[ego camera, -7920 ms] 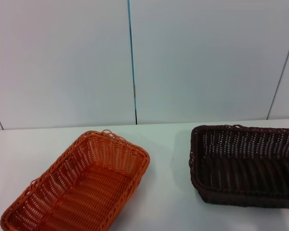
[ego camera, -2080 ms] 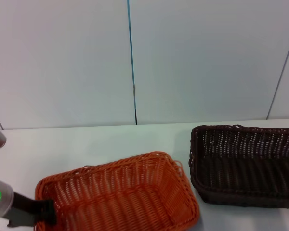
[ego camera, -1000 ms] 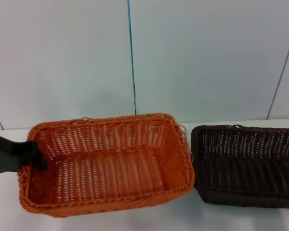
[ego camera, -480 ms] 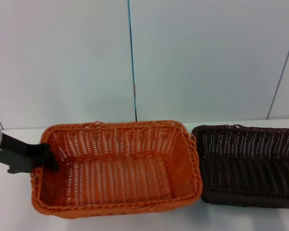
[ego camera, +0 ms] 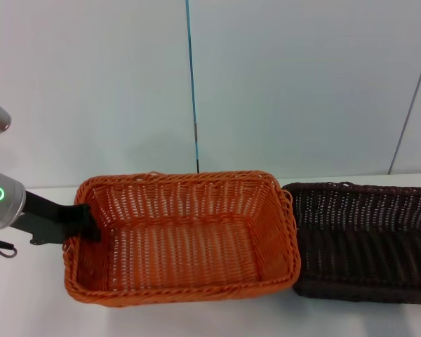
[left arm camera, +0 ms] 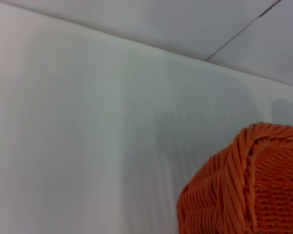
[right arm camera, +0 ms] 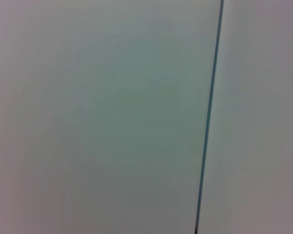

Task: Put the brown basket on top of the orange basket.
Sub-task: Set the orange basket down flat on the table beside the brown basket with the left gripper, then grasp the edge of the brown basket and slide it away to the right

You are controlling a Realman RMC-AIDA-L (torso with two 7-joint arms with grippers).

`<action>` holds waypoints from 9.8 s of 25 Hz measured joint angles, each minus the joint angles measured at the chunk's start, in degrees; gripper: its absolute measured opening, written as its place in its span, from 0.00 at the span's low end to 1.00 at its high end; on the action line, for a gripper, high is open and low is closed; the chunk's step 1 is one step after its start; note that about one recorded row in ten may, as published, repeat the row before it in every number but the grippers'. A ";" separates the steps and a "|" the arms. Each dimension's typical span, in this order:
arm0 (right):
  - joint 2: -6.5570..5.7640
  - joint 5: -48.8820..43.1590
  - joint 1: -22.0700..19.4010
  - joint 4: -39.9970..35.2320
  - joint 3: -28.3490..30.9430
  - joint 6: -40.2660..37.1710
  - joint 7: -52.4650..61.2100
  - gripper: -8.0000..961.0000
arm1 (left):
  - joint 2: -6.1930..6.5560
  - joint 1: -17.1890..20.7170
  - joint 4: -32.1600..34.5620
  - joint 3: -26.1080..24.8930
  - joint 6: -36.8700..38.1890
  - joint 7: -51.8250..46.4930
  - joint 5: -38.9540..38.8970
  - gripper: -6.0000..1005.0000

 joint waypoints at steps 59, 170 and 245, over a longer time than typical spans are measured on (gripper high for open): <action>-0.05 -0.05 -0.85 1.50 -1.10 -0.14 0.00 0.97 | 3.24 -1.38 9.34 -0.48 8.57 4.22 -1.14 0.12; 0.27 6.61 -0.37 20.68 8.08 33.23 0.80 0.96 | -10.57 47.83 -26.24 56.48 100.04 -9.87 -13.56 0.90; -3.37 -21.20 56.44 -27.17 62.47 79.67 3.78 0.96 | -3.88 62.79 -26.52 55.58 104.87 -30.97 13.92 0.90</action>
